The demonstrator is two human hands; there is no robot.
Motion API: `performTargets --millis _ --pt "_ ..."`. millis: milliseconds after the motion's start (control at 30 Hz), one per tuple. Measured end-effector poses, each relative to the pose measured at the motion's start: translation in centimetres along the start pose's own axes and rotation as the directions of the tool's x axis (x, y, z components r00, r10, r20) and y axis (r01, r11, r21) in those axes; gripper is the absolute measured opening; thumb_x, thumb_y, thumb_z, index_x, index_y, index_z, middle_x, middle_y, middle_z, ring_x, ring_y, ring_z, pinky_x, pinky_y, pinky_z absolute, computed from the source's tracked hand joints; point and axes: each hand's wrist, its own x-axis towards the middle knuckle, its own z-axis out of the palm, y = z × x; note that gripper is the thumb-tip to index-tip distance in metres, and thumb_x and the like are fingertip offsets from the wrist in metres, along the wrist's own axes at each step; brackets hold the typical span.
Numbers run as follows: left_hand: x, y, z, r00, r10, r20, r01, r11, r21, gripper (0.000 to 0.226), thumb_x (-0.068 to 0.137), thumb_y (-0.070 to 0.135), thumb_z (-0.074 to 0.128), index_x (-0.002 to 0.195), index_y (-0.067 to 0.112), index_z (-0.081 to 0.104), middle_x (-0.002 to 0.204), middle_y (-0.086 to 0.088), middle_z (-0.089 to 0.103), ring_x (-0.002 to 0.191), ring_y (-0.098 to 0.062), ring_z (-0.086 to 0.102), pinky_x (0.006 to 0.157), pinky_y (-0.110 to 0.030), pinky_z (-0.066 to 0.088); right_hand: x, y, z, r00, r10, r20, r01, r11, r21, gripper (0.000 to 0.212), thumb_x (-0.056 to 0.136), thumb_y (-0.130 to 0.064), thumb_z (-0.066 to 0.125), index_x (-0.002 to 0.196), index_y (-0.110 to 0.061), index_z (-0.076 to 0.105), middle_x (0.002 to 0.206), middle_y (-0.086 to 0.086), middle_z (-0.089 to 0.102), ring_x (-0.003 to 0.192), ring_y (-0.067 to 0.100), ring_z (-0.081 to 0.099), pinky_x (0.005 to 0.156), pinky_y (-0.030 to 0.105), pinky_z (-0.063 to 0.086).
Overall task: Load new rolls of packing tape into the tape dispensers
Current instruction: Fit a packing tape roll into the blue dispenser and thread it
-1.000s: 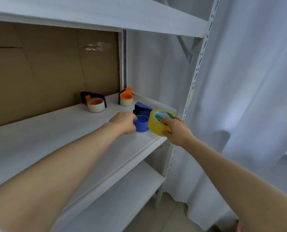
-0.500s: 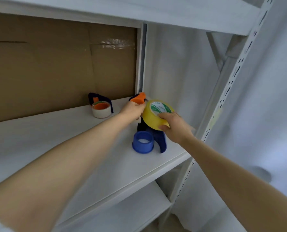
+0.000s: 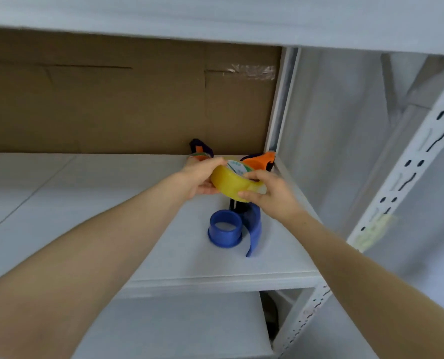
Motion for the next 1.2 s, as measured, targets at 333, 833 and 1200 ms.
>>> performTargets --millis 333,833,1200 --pt "-1.7 0.4 -3.0 0.997 -0.003 -0.072 -0.026 0.919 -0.393 0.016 0.089 0.027 0.063 0.084 0.013 0.058 0.079 0.000 0.060 0.068 -0.008 0.055 0.056 -0.016 0.047 1.1 -2.7 2.7 0.999 0.022 0.025 -0.033 0.757 0.653 0.021 0.086 -0.004 0.063 0.107 -0.007 0.063 0.094 0.000 0.066 0.085 0.013 0.061 0.079 0.025 0.052" --pt "-2.4 0.7 -4.7 0.985 0.134 0.110 -0.066 0.877 -0.475 0.029 0.088 -0.007 0.051 0.117 -0.003 0.055 0.097 -0.011 0.064 0.090 -0.018 0.062 0.081 -0.028 0.050 2.1 -4.8 4.6 0.988 0.142 0.064 -0.141 0.637 0.758 0.033 0.095 -0.010 0.050 0.127 -0.002 0.055 0.114 0.012 0.065 0.105 0.023 0.061 0.096 0.039 0.049" --pt "-2.7 0.3 -5.4 0.974 0.204 0.100 -0.119 0.831 -0.543 0.022 0.085 -0.013 0.050 0.104 -0.005 0.059 0.099 -0.013 0.064 0.086 -0.018 0.064 0.074 -0.022 0.056 1.7 -5.6 4.5 0.985 0.144 0.092 -0.161 0.601 0.783 0.030 0.087 -0.002 0.061 0.116 -0.009 0.061 0.100 0.001 0.070 0.092 0.011 0.066 0.087 0.024 0.052"
